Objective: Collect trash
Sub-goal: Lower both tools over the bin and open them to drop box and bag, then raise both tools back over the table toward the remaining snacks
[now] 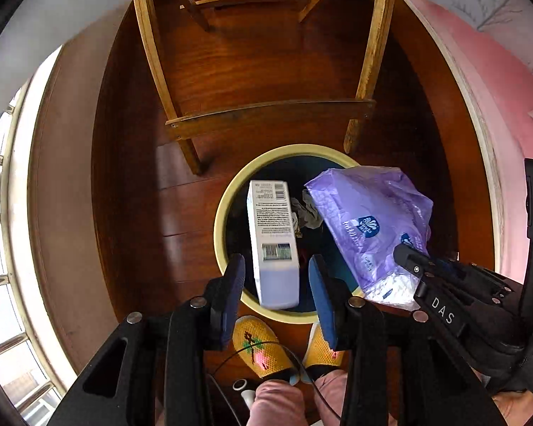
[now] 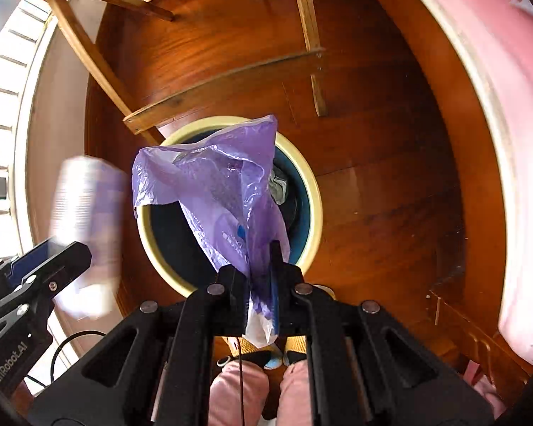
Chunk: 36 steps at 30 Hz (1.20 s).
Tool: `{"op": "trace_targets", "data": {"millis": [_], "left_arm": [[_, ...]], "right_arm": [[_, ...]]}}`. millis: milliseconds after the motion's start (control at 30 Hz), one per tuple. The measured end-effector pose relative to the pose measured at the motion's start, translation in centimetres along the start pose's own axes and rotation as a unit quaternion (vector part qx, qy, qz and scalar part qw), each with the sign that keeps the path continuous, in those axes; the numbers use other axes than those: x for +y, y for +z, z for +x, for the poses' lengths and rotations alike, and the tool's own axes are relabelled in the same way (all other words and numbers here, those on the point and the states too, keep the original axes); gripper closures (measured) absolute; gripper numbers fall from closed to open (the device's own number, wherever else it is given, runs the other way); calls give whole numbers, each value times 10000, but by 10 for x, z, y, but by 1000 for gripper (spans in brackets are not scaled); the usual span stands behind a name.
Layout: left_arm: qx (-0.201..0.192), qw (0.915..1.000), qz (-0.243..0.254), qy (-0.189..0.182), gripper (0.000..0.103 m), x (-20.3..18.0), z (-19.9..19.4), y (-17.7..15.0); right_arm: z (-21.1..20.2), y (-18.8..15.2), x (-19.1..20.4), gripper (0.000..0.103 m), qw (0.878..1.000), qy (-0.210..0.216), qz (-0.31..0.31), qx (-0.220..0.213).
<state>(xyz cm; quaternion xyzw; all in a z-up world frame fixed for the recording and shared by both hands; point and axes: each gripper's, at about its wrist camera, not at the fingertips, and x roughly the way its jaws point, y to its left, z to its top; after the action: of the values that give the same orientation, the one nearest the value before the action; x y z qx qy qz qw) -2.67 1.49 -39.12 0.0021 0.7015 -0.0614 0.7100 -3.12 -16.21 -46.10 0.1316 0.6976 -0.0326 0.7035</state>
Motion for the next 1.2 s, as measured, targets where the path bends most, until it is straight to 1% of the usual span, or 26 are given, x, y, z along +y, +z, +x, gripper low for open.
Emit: {"op": "trace_targets", "data": {"millis": [33,67,100,133,200,267,367,467,567,733,900,1000,1200], "left_arm": [[50,10000,12,10,39,0,5,1],[94,10000,14,23,13,4,11,1],[76,10000,-3,44,8,5,14,1],[38,9999,-17,93,8,7,14,1],[19,9999,-35,153,8,10,17,-2],[-54,9998,-93,169,8,15,14,-4],[-217,9994,-164,220,8,22,6,-8],[-336,9989,-234,241,8,26,-13,-8],[-443,9982,-295,270,8,29,-36,-8],[-700,9967,-254,324,8,29,-84,-9],[-970,9946,-196,311,8,29,-144,-14],[-1147,9925,-188,369,8,28,-187,-21],[-1402,9875,-236,680,8,29,-264,-35]], "right_arm": [[8,1,-4,96,9999,95,43,40],[15,1,-8,96,9998,174,82,89],[19,2,-10,90,9997,195,111,117],[24,3,-11,86,9997,163,133,120],[26,3,-11,61,9997,173,135,81],[22,2,-9,54,9997,200,118,2],[17,1,-6,50,9997,220,109,-37],[6,1,-4,49,9996,215,158,-92],[-12,3,-4,49,9991,258,214,-262],[-60,2,-4,49,9972,342,240,-617],[-120,0,0,49,9941,441,230,-966],[-154,-4,4,49,9931,480,155,-1058],[-224,-19,22,45,9902,638,-233,-1218]]}}
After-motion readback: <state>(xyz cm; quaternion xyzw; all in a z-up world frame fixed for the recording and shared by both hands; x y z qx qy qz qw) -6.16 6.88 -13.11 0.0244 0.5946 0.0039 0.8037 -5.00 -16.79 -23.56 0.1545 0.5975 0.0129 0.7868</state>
